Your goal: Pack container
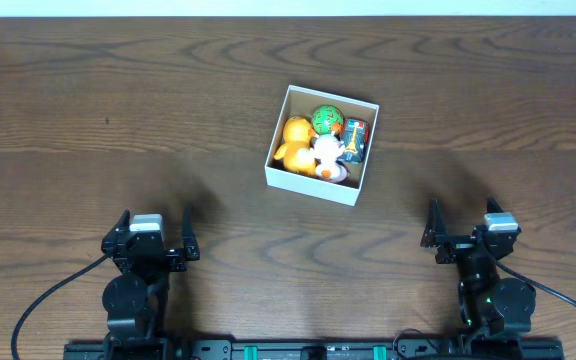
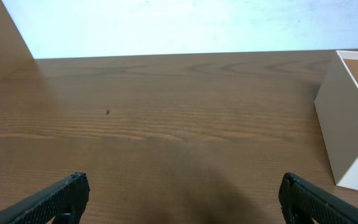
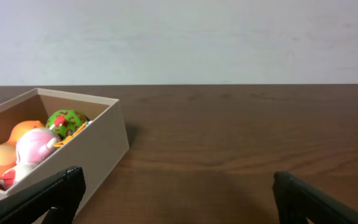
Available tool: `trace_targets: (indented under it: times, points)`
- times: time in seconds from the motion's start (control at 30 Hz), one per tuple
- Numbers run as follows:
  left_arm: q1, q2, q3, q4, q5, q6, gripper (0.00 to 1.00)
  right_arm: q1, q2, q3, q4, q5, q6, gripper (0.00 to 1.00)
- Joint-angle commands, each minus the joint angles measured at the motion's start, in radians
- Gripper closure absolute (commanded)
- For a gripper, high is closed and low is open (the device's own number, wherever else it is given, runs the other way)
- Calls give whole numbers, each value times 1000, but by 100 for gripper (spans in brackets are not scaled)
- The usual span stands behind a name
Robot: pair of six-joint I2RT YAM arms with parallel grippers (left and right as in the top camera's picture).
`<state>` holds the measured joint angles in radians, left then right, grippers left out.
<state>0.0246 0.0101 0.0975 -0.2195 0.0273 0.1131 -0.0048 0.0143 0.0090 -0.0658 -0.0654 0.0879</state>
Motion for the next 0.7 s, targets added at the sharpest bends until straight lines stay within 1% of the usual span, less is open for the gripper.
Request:
trace_targets:
  times: [0.0,0.2,0.27,0.33,0.67]
  points:
    - [5,-6,-28,-3,18,17,2,-7,-9,-4,-2,9,12,1]
    - [5,-6,-28,-3,18,17,2,-7,-9,-4,-2,9,12,1]
    - [5,-6,-28,-3,18,17,3,-7,-9,-3,-2,9,12,1]
    - [5,-6,-28,-3,18,17,2,-7,-9,-4,-2,9,12,1]
    - [5,-6,-28,-3,18,17,2,-7,-9,-4,-2,9,12,1]
